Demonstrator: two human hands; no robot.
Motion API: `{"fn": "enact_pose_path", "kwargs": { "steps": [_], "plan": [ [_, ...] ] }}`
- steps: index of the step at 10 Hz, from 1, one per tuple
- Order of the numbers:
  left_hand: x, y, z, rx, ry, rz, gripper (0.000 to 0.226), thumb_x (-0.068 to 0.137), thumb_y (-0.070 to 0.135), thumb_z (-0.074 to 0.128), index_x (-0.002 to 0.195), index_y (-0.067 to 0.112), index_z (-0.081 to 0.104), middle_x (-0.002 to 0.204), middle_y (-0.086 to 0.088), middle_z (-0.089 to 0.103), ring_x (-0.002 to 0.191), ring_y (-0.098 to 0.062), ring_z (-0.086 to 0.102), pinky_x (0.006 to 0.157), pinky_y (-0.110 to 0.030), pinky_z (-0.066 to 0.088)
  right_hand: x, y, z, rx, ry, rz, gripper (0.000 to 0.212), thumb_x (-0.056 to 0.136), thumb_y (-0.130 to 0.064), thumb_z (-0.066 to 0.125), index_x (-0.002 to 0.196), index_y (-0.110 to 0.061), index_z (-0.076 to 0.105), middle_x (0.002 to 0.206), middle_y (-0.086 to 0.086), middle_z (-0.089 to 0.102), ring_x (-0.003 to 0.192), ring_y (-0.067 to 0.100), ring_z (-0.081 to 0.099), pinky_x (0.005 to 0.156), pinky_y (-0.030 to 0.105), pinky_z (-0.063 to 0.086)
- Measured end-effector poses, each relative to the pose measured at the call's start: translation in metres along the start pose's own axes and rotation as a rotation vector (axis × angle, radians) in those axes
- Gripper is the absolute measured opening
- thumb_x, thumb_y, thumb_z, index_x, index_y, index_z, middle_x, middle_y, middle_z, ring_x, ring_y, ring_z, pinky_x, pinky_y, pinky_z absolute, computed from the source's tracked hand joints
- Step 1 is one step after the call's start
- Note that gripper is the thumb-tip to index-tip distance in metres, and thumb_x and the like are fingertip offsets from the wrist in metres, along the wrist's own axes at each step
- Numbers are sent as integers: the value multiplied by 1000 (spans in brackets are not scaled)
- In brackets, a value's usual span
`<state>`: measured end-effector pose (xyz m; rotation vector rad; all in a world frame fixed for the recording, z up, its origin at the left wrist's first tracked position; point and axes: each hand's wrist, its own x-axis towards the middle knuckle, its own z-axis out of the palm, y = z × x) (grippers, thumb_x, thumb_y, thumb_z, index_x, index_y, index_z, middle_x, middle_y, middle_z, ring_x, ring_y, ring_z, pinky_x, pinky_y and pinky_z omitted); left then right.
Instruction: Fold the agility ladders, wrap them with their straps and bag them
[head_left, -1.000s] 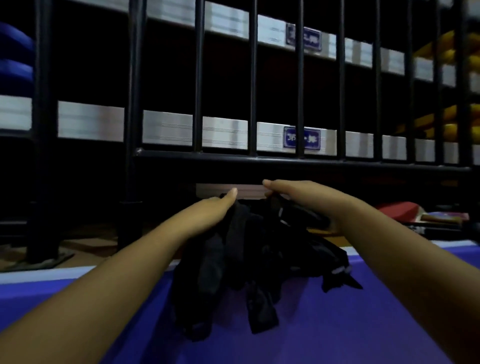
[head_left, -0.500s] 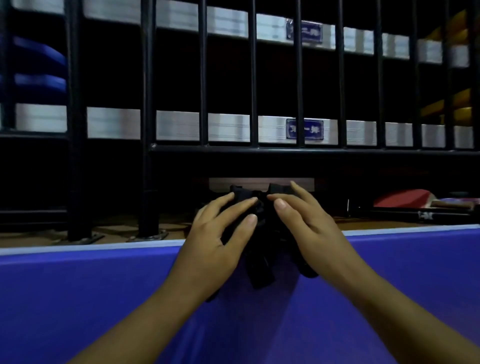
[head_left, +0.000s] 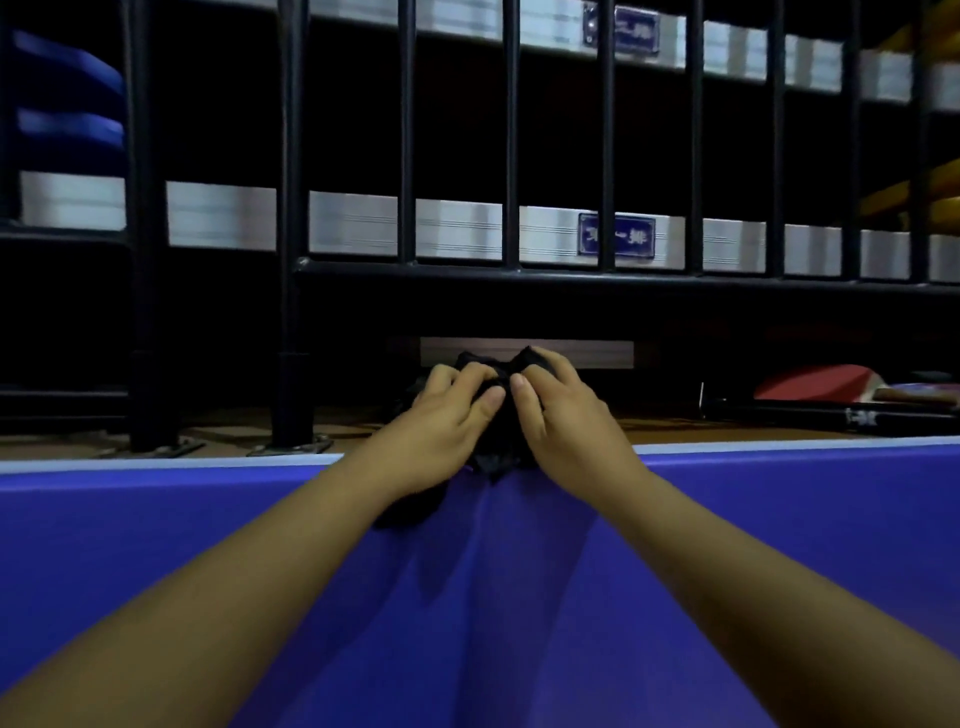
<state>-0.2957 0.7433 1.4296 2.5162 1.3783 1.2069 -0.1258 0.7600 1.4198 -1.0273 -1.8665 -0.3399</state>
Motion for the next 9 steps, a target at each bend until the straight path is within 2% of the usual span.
{"fn": "enact_pose_path", "kwargs": {
  "steps": [1,2,3,4,5,6,7,8,9],
  "plan": [
    [22,-7,-12,126,-150,-78,42,106,42,35,143,22,37,125,-7,40,108,-21,53,98,-26,36,25,10,12,-62,-175,-25,34,109,-37,31,121,-14,54,157,7,33,129,39,49,95,40,38],
    [37,-17,-16,199,-220,-121,44,106,44,36,144,23,34,133,-10,40,109,-24,53,98,-29,38,43,17,22,-26,-279,-20,34,109,-34,33,123,-11,52,160,10,30,133,37,47,104,44,40],
    [54,-30,-20,283,-302,-169,48,104,46,38,146,23,31,139,-13,41,122,-30,52,107,-38,39,59,24,35,-35,-362,2,34,110,-32,34,126,-8,50,158,13,30,129,37,49,103,47,41],
    [69,-42,-25,345,-345,-161,55,100,53,46,145,25,31,141,-13,47,123,-29,53,108,-46,40,71,27,42,-46,-410,54,36,111,-32,31,129,-6,48,153,13,33,129,34,47,97,38,38],
    [75,-47,-28,336,-324,-126,55,97,54,52,142,30,34,137,-10,51,117,-26,55,106,-48,43,75,30,41,-26,-445,92,39,111,-33,31,131,-5,49,146,14,40,127,31,47,87,29,31],
    [72,-50,-27,305,-287,-96,51,98,50,53,142,30,37,136,-6,53,118,-23,55,105,-45,44,74,32,40,20,-446,129,34,110,-35,35,120,-8,52,137,14,46,121,30,50,87,29,34],
    [62,-43,-31,289,-269,-102,44,100,45,53,140,29,43,127,-1,59,113,-18,58,100,-35,44,68,29,28,60,-411,161,32,107,-35,45,126,-9,52,134,15,55,120,29,55,87,29,38],
    [45,-27,-55,277,-197,-101,43,99,45,55,138,29,47,128,3,59,118,-16,56,105,-33,42,55,25,-4,72,-399,182,44,103,-37,54,140,-15,47,133,8,60,117,21,57,86,23,38],
    [22,1,-77,202,-156,-110,32,98,42,58,127,27,54,113,6,64,107,-12,61,94,-27,45,40,17,-46,70,-357,203,49,101,-45,54,138,-12,50,134,8,60,115,20,57,88,24,38]
  ]
}}
